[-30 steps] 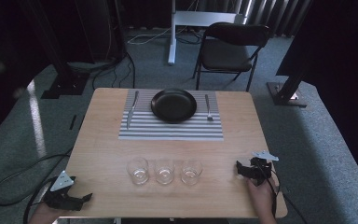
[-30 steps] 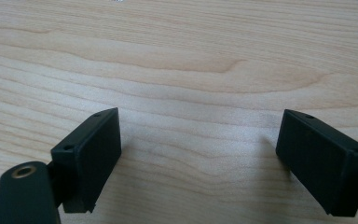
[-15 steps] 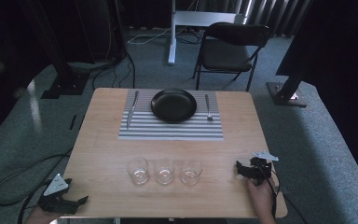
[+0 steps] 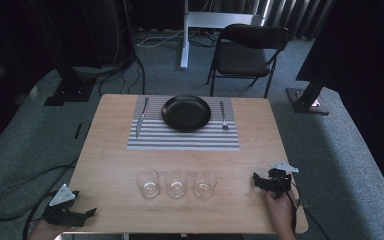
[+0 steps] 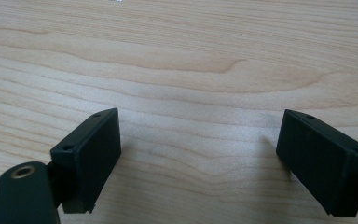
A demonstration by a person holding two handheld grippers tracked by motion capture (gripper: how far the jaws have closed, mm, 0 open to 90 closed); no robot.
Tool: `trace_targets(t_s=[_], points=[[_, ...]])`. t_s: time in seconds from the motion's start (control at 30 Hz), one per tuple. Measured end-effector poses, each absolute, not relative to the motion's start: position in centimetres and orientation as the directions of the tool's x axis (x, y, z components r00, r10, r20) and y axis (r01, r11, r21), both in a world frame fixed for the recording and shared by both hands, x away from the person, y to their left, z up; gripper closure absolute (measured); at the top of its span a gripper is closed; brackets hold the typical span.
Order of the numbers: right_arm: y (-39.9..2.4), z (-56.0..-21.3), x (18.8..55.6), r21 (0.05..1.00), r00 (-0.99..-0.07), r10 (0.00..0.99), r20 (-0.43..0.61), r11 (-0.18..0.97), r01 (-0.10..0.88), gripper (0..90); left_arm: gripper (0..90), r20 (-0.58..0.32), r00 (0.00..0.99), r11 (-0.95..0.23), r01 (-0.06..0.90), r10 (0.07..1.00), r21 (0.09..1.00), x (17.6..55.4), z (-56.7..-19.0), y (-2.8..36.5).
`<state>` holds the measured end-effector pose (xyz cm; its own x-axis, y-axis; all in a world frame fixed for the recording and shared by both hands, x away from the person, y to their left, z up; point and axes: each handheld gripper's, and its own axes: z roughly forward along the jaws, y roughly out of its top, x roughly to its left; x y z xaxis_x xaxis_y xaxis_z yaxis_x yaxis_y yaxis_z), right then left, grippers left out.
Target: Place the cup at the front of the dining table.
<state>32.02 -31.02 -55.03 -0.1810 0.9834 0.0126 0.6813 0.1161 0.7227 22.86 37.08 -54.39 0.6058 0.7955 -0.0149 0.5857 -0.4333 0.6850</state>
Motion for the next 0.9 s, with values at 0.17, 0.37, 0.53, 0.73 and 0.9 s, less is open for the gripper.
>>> trace_targets(t_s=[0.17, 0.37, 0.53, 0.73, 0.9], points=[[-31.0, -55.0, 32.0, 0.723, -0.181, 0.983, 0.013, 0.116, 0.681, 13.2, 2.8, -0.035, 0.621, -0.431, 0.583, 0.783, 0.689, 23.0, -54.1, 36.5], [-31.0, -55.0, 32.0, 0.723, -0.181, 0.983, 0.013, 0.116, 0.681, 13.1, 2.8, -0.05, 0.645, -0.44, 0.574, 0.763, 0.691, 23.0, -53.6, 35.7], [-31.0, -55.0, 32.0, 0.723, -0.181, 0.983, 0.012, 0.116, 0.681, 13.1, 2.8, -0.047, 0.658, -0.448, 0.562, 0.751, 0.695, 23.2, -53.1, 35.0], [-31.0, -55.0, 32.0, 0.723, -0.181, 0.983, 0.013, 0.116, 0.681, 13.1, 2.8, -0.042, 0.675, -0.464, 0.55, 0.737, 0.694, 23.3, -52.7, 34.2], [-31.0, -55.0, 32.0, 0.723, -0.181, 0.983, 0.012, 0.117, 0.681, 13.1, 2.9, -0.068, 0.69, -0.445, 0.536, 0.721, 0.718, 23.5, -51.7, 33.9]])
